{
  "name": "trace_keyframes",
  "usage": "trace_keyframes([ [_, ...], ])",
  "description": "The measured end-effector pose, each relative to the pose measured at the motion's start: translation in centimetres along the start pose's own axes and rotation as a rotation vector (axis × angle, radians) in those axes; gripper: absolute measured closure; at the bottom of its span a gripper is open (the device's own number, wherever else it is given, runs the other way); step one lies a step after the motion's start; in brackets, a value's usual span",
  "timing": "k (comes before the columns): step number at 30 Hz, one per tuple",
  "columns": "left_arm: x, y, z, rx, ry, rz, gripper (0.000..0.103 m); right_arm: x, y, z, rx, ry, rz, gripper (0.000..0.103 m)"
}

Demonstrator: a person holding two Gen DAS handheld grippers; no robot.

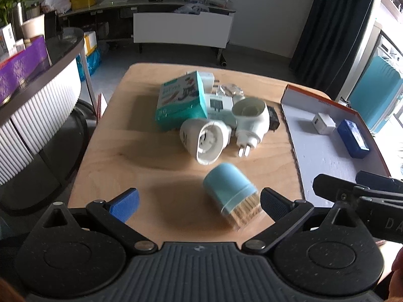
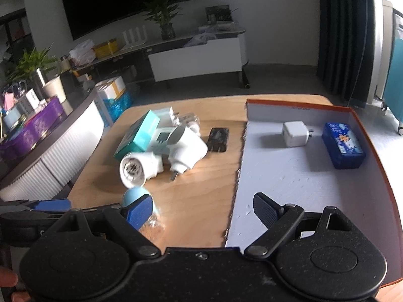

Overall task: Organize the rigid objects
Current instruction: 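Withdraw both tools and move the left gripper to the teal toothpick holder, then grasp the teal toothpick holder with the left gripper while the right grasps the white SUPERB plug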

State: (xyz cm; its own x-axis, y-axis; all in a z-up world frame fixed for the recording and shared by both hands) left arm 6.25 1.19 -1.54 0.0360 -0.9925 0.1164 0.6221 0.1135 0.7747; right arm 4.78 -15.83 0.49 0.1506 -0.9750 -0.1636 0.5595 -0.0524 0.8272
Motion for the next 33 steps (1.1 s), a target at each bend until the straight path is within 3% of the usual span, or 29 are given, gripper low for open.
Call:
trace_keyframes([
  [6,-0.2,-1.1,-0.5,-0.026,-0.022,-0.012,0.0,-0.1,-0.9,-0.3,-0.025,0.014,0.01,0.001],
  [19,1.9,-1.9,-2.6,-0.042,-0.077,-0.041,0.0,2.9,-0.5,0.0,-0.007,-0.043,-0.058,0.001],
  [28,3.0,-2.6,-4.3,0.019,-0.069,-0.181,0.001,3.3,-0.4,0.0,-0.006,-0.049,-0.068,0.001],
  [30,2.8,-2.7,-4.6,0.023,-0.081,-0.176,0.009,3.3,-0.3,0.0,-0.006,-0.049,-0.07,0.001],
  [31,2.8,-2.6,-4.5,0.039,-0.084,-0.184,0.022,3.3,-0.4,0.0,-0.006,-0.049,-0.069,0.001],
  [33,3.0,-2.6,-4.3,0.045,-0.095,-0.2,0.023,3.3,-0.3,0.0,-0.007,-0.048,-0.066,0.001],
])
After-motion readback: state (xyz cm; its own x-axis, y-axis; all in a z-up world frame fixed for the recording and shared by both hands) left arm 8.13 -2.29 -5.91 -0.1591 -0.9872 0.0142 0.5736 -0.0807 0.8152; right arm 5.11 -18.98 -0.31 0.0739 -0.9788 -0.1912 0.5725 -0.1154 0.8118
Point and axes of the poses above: each gripper's, at about its wrist camera, not at the fingertips, and z roughly against the way its jaws point, x to its right, y to its top, the point moved 2 cm from there along -z, roughly the way its jaws point, and after that the axes turned 11 degrees about x, right-handed, at the moved point
